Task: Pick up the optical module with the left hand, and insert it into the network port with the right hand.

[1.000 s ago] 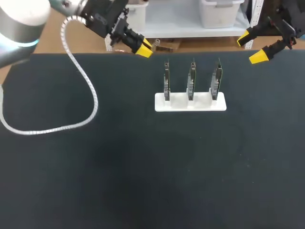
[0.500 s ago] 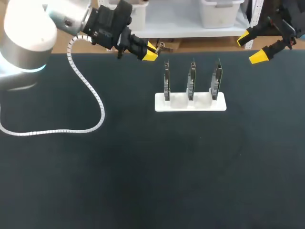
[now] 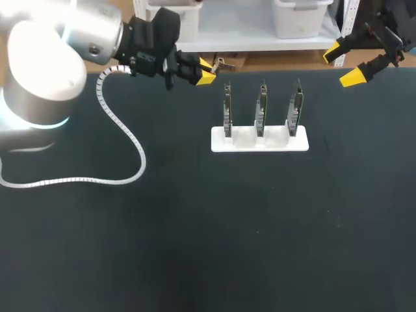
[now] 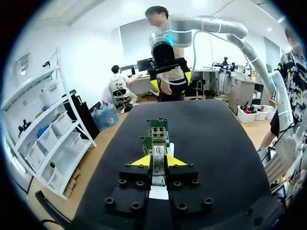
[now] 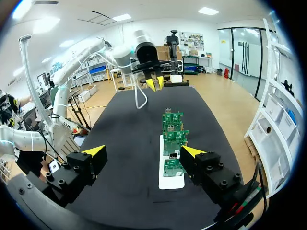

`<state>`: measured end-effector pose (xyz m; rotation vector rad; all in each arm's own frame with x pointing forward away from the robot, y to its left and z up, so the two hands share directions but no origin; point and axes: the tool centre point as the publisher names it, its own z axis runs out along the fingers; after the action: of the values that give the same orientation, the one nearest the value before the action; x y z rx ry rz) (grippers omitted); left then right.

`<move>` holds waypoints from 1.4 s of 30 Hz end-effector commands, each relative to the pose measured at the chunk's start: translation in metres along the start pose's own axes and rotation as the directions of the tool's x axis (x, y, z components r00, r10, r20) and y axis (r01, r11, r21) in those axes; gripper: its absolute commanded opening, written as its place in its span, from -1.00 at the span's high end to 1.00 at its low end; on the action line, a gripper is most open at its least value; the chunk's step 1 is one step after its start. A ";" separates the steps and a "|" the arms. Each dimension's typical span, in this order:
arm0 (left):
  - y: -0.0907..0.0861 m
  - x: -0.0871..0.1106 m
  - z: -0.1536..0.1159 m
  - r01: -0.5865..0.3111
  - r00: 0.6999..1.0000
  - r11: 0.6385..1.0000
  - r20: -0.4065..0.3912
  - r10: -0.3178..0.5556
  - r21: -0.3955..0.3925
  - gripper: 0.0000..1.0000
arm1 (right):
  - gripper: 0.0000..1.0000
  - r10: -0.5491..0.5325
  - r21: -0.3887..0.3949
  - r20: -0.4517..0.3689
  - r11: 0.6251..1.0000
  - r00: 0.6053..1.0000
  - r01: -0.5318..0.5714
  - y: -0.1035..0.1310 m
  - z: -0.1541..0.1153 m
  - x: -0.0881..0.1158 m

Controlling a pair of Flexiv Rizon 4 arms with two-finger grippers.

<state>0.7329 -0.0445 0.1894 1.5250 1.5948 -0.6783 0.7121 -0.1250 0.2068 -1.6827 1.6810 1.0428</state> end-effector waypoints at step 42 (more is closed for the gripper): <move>-0.036 -0.130 0.054 -0.007 0.920 1.000 0.392 -0.004 0.026 1.00 | -1.00 -0.002 0.004 0.000 1.000 1.000 0.002 0.002 0.001 0.000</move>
<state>0.6831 -0.1519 0.2720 1.3275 1.3541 -0.8752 0.7121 -0.1251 0.2068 -1.6827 1.6810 1.0427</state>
